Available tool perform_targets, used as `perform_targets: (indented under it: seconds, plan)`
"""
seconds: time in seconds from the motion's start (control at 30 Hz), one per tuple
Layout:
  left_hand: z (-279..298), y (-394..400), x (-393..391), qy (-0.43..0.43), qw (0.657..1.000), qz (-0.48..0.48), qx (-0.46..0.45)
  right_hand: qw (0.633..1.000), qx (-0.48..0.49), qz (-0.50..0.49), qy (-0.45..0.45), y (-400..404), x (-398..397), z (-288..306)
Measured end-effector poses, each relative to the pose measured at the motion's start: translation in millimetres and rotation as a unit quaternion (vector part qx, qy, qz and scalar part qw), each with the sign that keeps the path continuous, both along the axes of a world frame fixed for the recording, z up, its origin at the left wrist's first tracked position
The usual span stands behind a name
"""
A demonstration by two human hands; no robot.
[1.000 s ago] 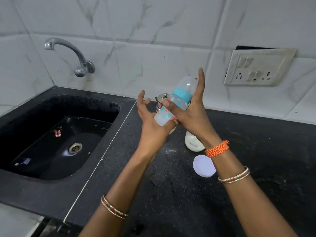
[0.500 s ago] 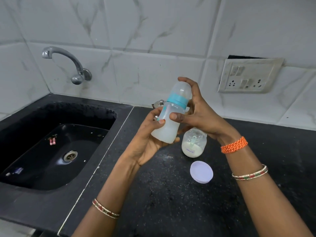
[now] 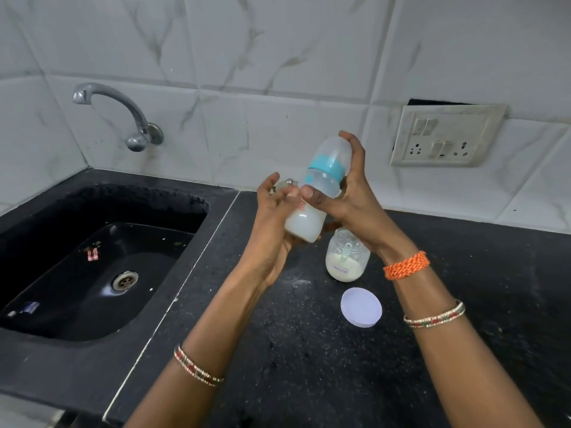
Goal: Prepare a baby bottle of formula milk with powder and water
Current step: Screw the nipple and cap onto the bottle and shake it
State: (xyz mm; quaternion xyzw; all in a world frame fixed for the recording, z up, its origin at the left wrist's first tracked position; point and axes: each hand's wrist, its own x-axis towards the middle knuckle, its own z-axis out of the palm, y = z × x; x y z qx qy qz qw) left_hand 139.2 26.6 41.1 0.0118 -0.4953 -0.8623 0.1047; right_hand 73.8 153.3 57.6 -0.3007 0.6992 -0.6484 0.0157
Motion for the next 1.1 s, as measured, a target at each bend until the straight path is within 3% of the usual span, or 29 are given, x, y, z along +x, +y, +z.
perform_targets:
  seconds: [0.07,0.13,0.17,0.23,0.27,0.3,0.37,0.4,0.43,0.53,0.57,0.63,0.67,0.7,0.77,0.8,0.83,0.9,0.93,0.97,1.03,1.07,1.1]
  plan:
    - [13,-4,3,-0.002,0.999,-0.033,0.019,0.999,-0.032,0.001,-0.037,-2,-2,-3]
    - [23,-8,7,0.007,0.998,-0.042,-0.041,0.985,-0.140,-0.069,-0.077,-1,-4,1]
    - [27,-10,8,0.017,0.995,-0.012,-0.095,0.956,-0.248,-0.122,-0.101,1,-6,7]
    - [25,-17,4,0.029,0.977,0.103,-0.184,0.822,-0.513,-0.192,-0.154,3,-10,19]
    - [21,-20,-1,0.025,0.968,0.154,-0.195,0.775,-0.573,-0.217,-0.158,3,-15,16]
    - [15,-22,-7,0.020,0.963,0.190,-0.189,0.785,-0.556,-0.223,-0.157,-4,-9,16]
    - [5,-25,-17,-0.004,0.965,0.211,-0.157,0.917,-0.363,-0.132,-0.101,-19,5,2]
    - [-1,-25,-20,-0.021,0.966,0.216,-0.140,0.953,-0.278,-0.096,-0.071,-25,11,-6]
    - [-6,-28,-22,-0.040,0.967,0.217,-0.125,0.953,-0.275,-0.105,-0.066,-27,11,-8]
    - [-22,-39,-20,-0.082,0.972,0.198,-0.099,0.848,-0.478,-0.209,-0.098,-17,1,-2]
    - [-26,-42,-17,-0.090,0.973,0.185,-0.104,0.868,-0.450,-0.195,-0.074,-15,0,-1]
    - [-28,-45,-18,-0.100,0.976,0.158,-0.108,0.976,-0.212,-0.050,-0.009,-15,3,-10]
    - [-28,-45,-19,-0.100,0.977,0.148,-0.114,0.988,-0.152,0.005,0.002,-14,6,-15]
    - [-27,-46,-19,-0.098,0.978,0.138,-0.123,0.984,-0.178,0.024,-0.008,-13,6,-13]
    - [-28,-49,-20,-0.089,0.981,0.114,-0.131,0.926,-0.362,-0.067,-0.084,-10,-3,-9]
    - [-29,-49,-20,-0.089,0.983,0.097,-0.128,0.905,-0.401,-0.109,-0.097,-8,-11,-11]
    - [-30,-48,-19,-0.095,0.984,0.077,-0.127,0.915,-0.378,-0.107,-0.097,-8,-11,-9]
    - [-29,-45,-21,-0.108,0.983,0.038,-0.141,0.984,-0.169,-0.037,-0.052,-10,-9,-18]
    - [-28,-43,-22,-0.115,0.982,0.025,-0.147,0.991,-0.126,-0.034,-0.033,-11,-6,-23]
    - [-27,-41,-22,-0.121,0.980,0.017,-0.156,0.985,-0.159,-0.052,-0.045,-13,-4,-20]
    - [-28,-39,-21,-0.130,0.975,-0.011,-0.181,0.931,-0.317,-0.154,-0.094,-10,-10,-17]
    - [-30,-38,-22,-0.137,0.973,-0.036,-0.185,0.912,-0.352,-0.188,-0.093,-7,-14,-17]
    - [-32,-38,-21,-0.146,0.971,-0.067,-0.179,0.921,-0.327,-0.195,-0.085,-5,-15,-17]
